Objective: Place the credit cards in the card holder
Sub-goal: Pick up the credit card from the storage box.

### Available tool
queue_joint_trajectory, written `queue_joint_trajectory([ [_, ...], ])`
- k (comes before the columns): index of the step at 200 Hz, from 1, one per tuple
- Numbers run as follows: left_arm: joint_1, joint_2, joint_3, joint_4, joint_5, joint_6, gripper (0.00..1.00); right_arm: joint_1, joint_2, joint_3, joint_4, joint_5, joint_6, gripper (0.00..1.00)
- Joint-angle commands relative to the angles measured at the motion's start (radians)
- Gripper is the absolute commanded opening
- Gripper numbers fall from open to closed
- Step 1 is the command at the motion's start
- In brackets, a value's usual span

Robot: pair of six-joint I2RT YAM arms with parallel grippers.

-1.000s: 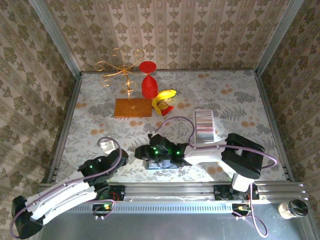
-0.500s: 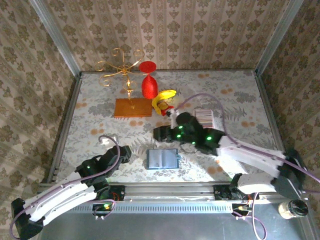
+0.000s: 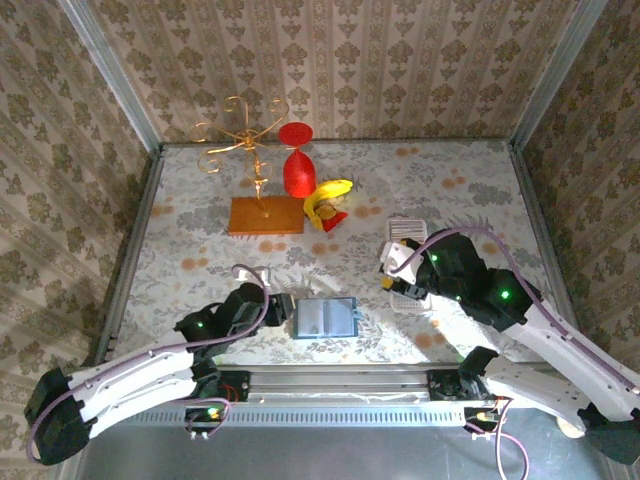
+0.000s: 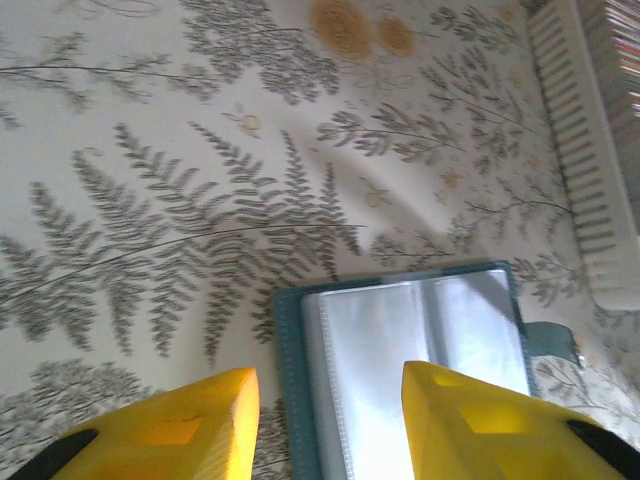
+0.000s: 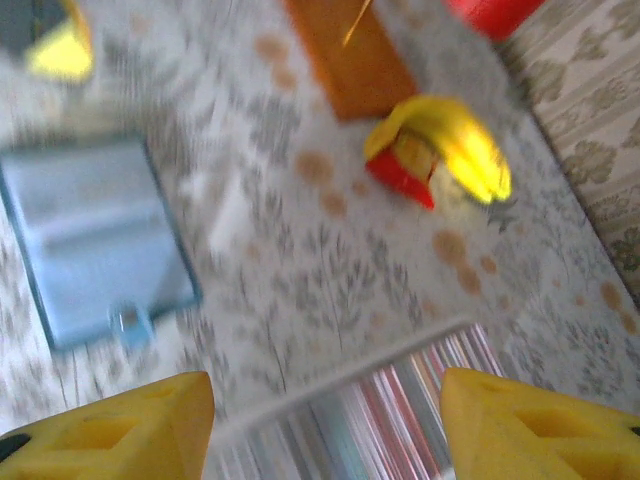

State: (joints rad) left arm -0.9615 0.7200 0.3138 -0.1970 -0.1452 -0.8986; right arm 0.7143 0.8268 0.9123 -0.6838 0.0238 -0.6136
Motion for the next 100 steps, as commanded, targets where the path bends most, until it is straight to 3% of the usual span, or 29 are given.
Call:
queue_joint_trajectory([
  [1, -0.002, 0.019, -0.012, 0.091, 0.063, 0.049, 0.42, -0.038, -0.006, -0.022, -0.186, 0.064, -0.3, 0.63],
  [49, -0.002, 0.035, -0.012, 0.091, 0.071, 0.068, 0.42, -0.134, 0.069, -0.081, -0.183, 0.108, -0.524, 0.66],
  [100, -0.001, 0.035, -0.01, 0.084, 0.098, 0.108, 0.42, -0.18, 0.105, -0.14, -0.037, 0.076, -0.61, 0.74],
])
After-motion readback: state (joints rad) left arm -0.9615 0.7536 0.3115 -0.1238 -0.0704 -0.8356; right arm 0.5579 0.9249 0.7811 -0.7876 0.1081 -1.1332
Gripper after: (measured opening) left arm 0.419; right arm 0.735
